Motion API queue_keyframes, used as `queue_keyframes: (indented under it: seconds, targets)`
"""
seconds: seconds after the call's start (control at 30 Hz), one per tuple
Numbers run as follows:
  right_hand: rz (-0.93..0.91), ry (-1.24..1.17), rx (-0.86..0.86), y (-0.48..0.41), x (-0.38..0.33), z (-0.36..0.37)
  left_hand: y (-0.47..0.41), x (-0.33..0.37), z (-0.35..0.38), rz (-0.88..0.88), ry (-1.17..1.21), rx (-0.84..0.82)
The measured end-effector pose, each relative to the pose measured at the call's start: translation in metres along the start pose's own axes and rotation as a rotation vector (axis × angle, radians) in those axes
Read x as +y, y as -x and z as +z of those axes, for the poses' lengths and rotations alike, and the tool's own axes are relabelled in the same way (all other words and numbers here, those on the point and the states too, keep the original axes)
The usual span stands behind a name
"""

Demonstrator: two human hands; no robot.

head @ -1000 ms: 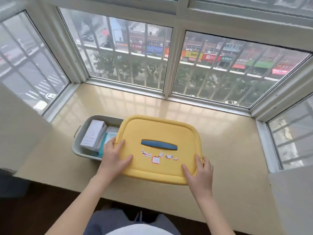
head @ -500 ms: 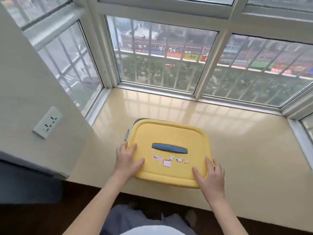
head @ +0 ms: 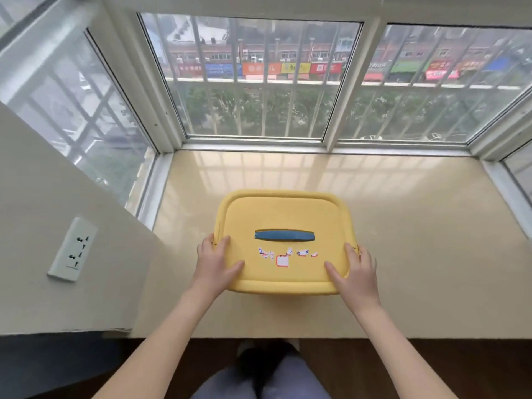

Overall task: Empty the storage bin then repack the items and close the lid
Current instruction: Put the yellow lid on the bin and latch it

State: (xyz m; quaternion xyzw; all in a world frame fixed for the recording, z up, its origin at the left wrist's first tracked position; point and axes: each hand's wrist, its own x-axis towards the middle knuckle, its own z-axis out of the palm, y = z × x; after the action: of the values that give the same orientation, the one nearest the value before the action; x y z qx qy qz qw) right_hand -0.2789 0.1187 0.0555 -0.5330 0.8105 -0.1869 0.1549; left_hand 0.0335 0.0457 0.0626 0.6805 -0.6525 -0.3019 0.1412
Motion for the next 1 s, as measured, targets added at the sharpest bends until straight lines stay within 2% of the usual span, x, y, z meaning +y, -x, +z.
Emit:
queue_keyframes:
  seconds: [0.43,0.83,1.0]
  targets:
    - [0.056,0.008,-0.192,-0.07,0.037,0.085,-0.058,-0.033,0.081,-0.175,-0.095,-0.089]
    - [0.082,-0.016,-0.304,-0.082,0.051,0.096,-0.062,-0.037,0.101,-0.183,-0.1,-0.063]
    - [0.058,0.043,-0.35,-0.083,0.056,0.097,-0.063,-0.038,0.103,-0.207,-0.093,-0.075]
